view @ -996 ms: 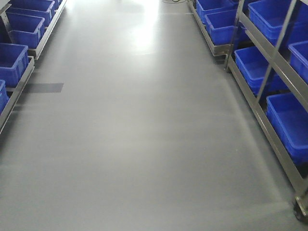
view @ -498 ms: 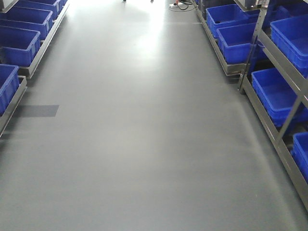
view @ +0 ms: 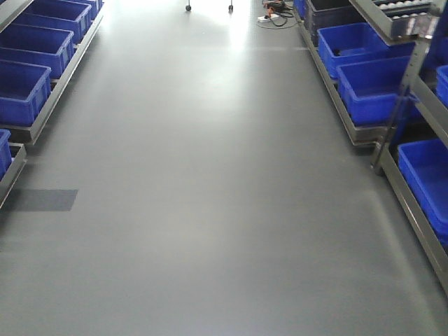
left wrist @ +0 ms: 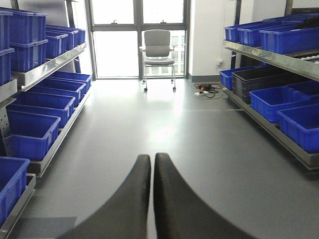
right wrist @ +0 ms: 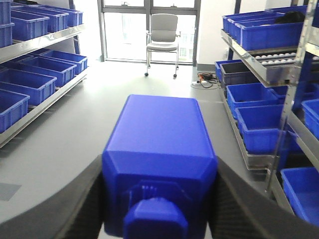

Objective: Pour parts from conveyor to right shelf
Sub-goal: 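Turn and drive down the aisle between blue-bin shelves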

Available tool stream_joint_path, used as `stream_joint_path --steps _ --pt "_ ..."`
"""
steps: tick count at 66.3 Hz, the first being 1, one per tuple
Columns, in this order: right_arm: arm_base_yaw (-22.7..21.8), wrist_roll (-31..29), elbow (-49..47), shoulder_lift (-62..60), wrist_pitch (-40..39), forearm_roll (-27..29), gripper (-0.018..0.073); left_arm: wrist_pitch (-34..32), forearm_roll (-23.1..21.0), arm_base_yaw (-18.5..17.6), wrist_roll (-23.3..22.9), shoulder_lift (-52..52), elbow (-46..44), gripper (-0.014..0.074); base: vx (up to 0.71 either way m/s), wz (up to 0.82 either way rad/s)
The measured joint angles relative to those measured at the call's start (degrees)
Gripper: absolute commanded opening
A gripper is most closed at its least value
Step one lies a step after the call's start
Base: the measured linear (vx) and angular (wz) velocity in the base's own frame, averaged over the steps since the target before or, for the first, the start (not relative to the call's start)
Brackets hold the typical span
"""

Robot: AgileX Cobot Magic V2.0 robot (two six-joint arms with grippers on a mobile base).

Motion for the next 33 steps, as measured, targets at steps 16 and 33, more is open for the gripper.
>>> stream_joint_path --steps 16,33 --pt "0.0 0.0 0.0 0.0 0.0 0.0 -0.0001 0.0 0.0 0.0 0.0 0.0 0.0 -0.0006 0.62 0.16" --pt "0.0 0.0 0.0 0.0 0.0 0.0 -0.0001 0.0 0.0 0.0 0.0 0.0 0.0 -0.0006 0.59 0.17"
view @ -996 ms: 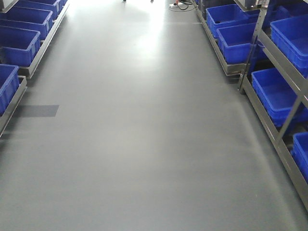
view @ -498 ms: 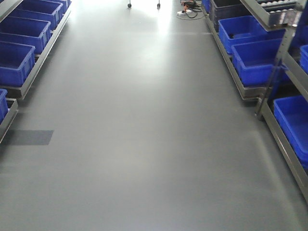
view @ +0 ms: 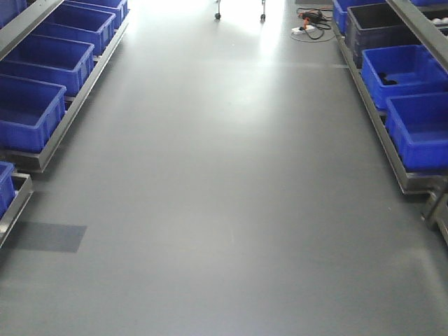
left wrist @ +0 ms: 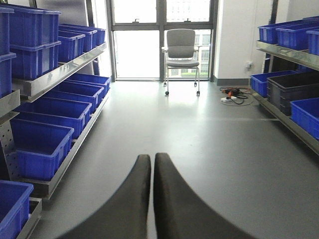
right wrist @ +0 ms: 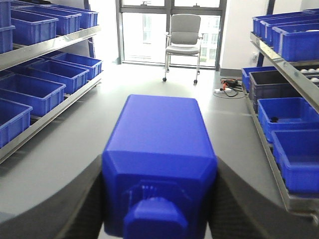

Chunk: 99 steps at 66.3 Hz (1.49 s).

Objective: Pour parts from conveyor to right shelf
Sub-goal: 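Turn and drive down the aisle between blue-bin shelves, then approach the shelf and stop above an empty blue bin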

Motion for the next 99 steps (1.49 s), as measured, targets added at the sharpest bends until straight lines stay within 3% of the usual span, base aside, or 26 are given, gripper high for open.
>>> stream_joint_path --steps 37,99 --pt "0.0 0.0 0.0 0.0 0.0 -0.15 -0.0001 0.0 0.0 0.0 0.0 0.0 0.0 -0.0006 0.54 0.22" --pt "0.0 0.0 0.0 0.0 0.0 -0.15 -0.0001 0.0 0.0 0.0 0.0 0.0 0.0 -0.0006 0.28 0.84"
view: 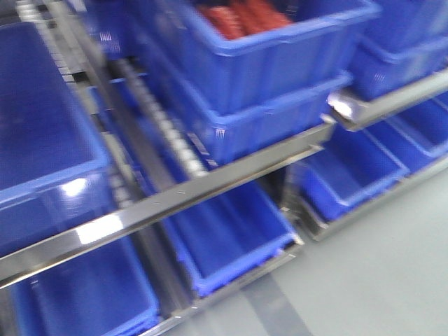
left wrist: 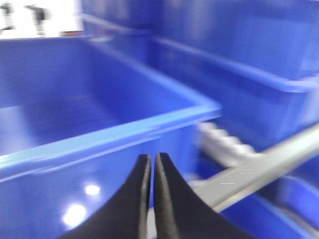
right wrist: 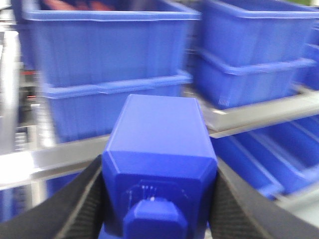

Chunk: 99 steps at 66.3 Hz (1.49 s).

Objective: Pour parts from conveyor to right shelf
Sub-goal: 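Approach the shelf and stop above an empty blue bin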

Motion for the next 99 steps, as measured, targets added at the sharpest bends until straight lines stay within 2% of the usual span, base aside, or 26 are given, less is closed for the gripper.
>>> stream_joint_path --steps 36,99 --pt "0.0 0.0 0.0 0.0 0.0 0.0 -0.0001 0.0 0.0 0.0 0.0 0.0 0.0 -0.0006 0.05 0.59" --pt "0.0 0.0 0.0 0.0 0.0 0.0 -0.0001 0.0 0.0 0.0 0.0 0.0 0.0 -0.0006 0.12 0.12"
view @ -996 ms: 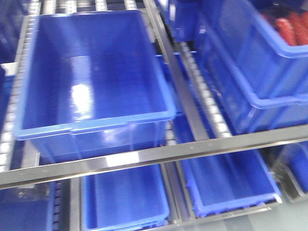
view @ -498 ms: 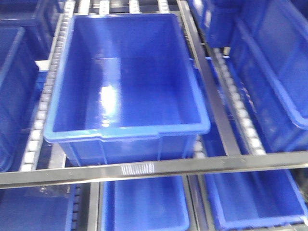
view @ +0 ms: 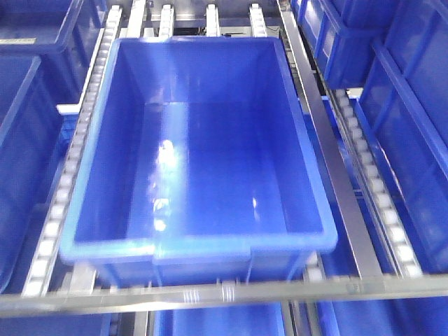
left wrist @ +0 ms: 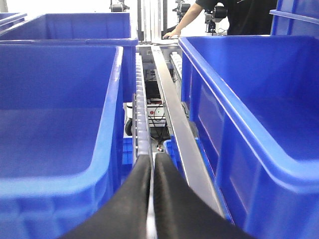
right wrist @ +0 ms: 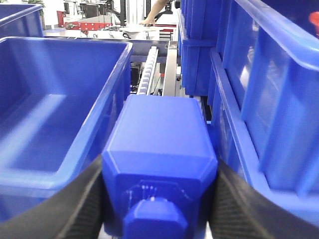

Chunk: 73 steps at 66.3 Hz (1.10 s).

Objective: Pour parts from conveyor to right shelf
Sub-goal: 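Approach the shelf and stop above an empty blue bin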

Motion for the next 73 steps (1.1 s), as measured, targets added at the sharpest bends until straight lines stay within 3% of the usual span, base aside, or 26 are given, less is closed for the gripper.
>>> stream_joint_path --steps 73 --pt "0.0 0.0 0.0 0.0 0.0 0.0 -0.0001 0.0 0.0 0.0 0.0 0.0 0.0 -0.0006 0.13 0.02"
